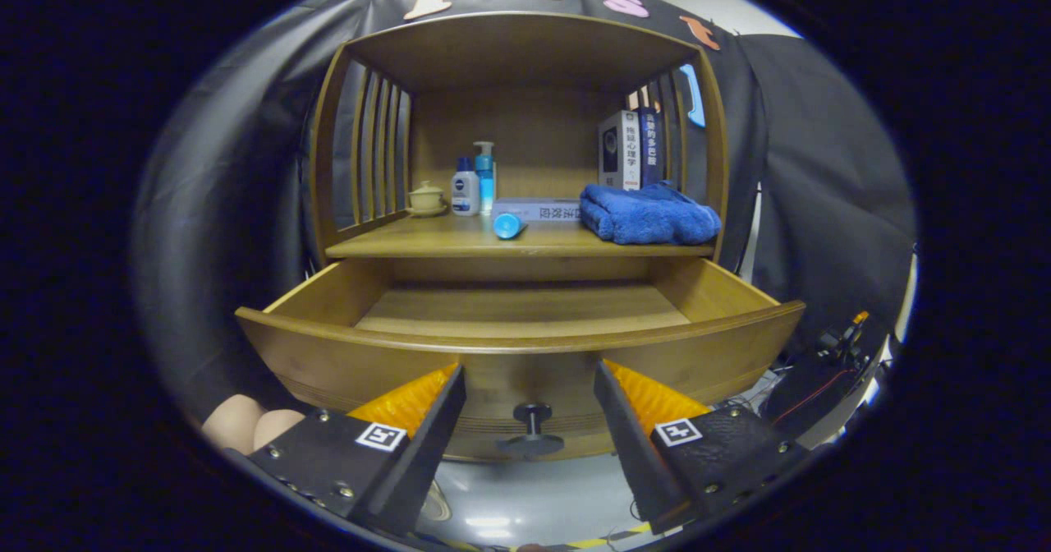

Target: Pull open the drawer, take out the items inside it, and place them on the countertop above the cabinet.

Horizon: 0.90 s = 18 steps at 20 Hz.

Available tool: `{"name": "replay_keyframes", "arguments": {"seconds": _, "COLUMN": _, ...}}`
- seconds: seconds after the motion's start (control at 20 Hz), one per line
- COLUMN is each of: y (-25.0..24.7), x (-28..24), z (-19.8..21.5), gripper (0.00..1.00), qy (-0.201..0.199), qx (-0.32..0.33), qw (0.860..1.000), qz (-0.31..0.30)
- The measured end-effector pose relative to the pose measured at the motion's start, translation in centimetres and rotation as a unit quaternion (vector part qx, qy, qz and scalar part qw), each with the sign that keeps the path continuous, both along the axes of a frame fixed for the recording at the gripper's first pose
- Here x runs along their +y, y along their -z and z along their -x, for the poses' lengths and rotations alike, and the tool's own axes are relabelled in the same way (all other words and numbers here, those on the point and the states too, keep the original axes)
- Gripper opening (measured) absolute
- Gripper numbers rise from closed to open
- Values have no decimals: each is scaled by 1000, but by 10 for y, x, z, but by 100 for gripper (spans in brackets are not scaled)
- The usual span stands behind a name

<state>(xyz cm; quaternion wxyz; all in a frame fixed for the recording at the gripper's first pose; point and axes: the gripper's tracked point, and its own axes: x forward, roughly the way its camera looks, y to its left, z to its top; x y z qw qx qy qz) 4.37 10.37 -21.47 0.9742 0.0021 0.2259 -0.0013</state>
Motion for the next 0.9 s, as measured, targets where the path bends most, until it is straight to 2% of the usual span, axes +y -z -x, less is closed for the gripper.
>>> {"name": "replay_keyframes", "arguments": {"seconds": 0.7, "y": -5, "x": 0, "z": -12, "gripper": 94, "qy": -11, "qx": -12, "qw": 1000, "qz": 6}}
{"name": "replay_keyframes", "arguments": {"seconds": 0.9, "y": -7, "x": -3, "z": -20, "gripper": 94, "qy": -17, "qx": -14, "qw": 999, "qz": 26}}
